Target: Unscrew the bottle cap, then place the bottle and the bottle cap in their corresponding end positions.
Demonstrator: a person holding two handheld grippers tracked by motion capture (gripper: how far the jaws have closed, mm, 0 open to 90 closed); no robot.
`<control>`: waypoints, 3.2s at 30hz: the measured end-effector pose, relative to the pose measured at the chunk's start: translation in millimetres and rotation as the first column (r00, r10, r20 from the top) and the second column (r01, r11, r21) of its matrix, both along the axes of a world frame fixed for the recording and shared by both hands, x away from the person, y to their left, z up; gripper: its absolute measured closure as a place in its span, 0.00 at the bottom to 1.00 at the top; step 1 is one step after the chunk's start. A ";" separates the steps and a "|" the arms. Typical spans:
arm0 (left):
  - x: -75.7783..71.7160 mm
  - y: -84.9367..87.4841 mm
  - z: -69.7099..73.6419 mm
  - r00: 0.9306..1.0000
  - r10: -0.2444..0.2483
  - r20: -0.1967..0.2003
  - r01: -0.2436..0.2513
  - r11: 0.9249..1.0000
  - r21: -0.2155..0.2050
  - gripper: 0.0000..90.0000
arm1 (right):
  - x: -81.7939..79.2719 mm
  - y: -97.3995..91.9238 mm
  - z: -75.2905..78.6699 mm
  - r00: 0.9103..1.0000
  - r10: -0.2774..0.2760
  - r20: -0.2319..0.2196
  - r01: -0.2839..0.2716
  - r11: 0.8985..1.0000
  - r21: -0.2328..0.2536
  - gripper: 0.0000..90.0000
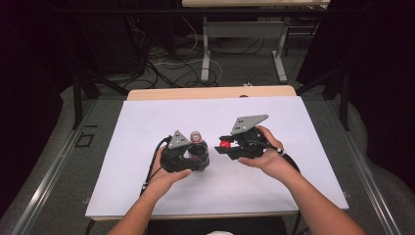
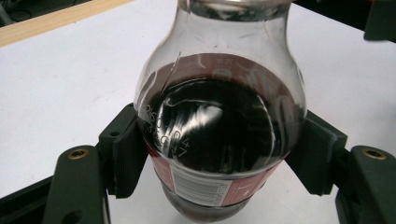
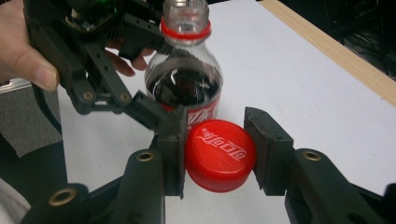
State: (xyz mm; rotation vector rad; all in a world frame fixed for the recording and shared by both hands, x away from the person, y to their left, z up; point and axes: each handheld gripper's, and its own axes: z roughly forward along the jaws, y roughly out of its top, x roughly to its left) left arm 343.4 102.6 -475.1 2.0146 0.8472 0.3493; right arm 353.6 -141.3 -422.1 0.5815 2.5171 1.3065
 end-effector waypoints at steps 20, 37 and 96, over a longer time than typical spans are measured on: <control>6.2 1.1 8.7 1.000 0.008 0.002 -0.008 1.000 0.002 0.34 | -10.3 -20.8 -35.3 0.996 -0.068 -0.050 0.069 0.998 0.003 0.67; 31.2 -19.6 23.2 1.000 0.000 0.017 0.000 1.000 -0.010 0.34 | -12.2 -43.9 -62.0 0.980 -0.180 -0.080 0.184 0.982 0.048 0.67; 125.6 -69.5 -32.2 0.990 0.143 -0.017 -0.143 0.989 0.035 0.33 | -7.3 -65.2 -86.9 0.959 -0.258 -0.114 0.266 0.962 0.060 0.68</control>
